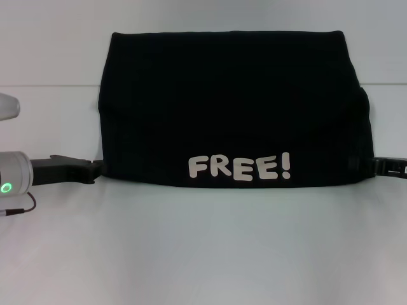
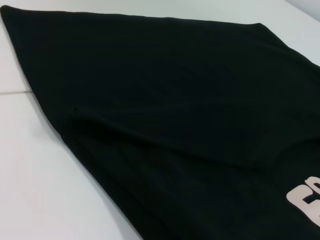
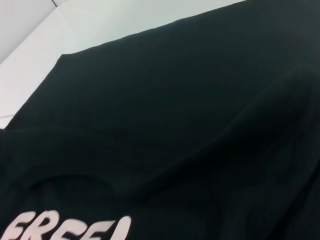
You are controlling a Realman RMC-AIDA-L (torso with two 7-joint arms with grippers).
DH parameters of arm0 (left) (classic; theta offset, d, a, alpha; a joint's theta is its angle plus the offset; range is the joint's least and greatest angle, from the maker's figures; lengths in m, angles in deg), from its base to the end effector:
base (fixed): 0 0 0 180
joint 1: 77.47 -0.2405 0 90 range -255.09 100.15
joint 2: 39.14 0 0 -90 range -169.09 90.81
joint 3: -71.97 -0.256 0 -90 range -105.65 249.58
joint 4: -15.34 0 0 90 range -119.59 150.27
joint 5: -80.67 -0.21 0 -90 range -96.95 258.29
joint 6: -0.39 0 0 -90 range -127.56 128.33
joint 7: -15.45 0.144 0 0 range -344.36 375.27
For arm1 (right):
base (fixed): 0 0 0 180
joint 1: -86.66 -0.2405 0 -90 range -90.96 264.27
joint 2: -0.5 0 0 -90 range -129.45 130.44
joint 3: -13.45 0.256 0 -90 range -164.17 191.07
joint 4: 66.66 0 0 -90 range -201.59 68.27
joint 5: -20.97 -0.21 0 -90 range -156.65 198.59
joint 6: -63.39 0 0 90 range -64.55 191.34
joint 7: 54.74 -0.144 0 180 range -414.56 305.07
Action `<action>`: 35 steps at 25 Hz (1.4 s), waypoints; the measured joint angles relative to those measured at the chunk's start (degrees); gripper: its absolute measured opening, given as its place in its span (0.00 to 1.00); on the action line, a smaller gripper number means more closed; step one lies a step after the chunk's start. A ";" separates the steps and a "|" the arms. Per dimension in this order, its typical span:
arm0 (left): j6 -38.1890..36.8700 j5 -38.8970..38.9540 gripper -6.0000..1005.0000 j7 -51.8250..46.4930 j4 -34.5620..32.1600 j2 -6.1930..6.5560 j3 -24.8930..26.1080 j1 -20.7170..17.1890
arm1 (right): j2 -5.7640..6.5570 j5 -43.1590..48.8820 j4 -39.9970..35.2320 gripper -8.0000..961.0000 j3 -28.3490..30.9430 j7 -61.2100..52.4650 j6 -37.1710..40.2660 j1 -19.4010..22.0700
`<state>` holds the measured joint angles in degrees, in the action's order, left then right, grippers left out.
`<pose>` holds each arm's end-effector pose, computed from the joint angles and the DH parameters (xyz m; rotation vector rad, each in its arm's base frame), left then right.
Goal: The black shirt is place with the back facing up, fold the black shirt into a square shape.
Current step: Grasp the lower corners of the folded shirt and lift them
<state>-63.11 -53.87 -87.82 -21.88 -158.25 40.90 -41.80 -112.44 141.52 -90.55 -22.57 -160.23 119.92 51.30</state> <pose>-0.3144 0.3822 0.0120 -2.2810 -1.1423 -0.2792 0.3367 0.3858 0.0176 -2.1114 1.3484 0.4182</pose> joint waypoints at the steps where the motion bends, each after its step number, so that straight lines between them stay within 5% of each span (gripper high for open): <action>1: 0.01 0.07 0.01 0.00 0.07 0.03 0.03 0.04 | 0.00 -0.08 -0.14 0.47 0.05 0.50 0.49 0.22; 5: 0.12 0.37 0.01 0.00 0.14 0.04 0.19 0.04 | 0.32 -0.40 -0.31 0.19 0.45 2.26 2.85 0.70; 10: 0.22 0.59 0.01 -0.07 0.19 -0.08 0.24 -0.20 | 0.63 -0.20 -0.34 0.06 0.45 2.52 3.71 1.04; 19: -4.37 0.78 0.01 -1.94 -2.05 -0.33 0.55 -1.74 | 1.44 -0.49 -1.49 0.06 0.83 3.07 7.44 3.31; 35: -32.18 0.13 0.01 -1.68 -12.07 -0.12 9.91 -10.45 | 1.53 -0.18 -8.89 0.06 5.92 10.99 30.09 14.83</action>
<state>-95.29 -53.74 -89.50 -33.95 -158.37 50.82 -52.25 -110.92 141.34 -99.44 -16.65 -149.23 150.01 66.13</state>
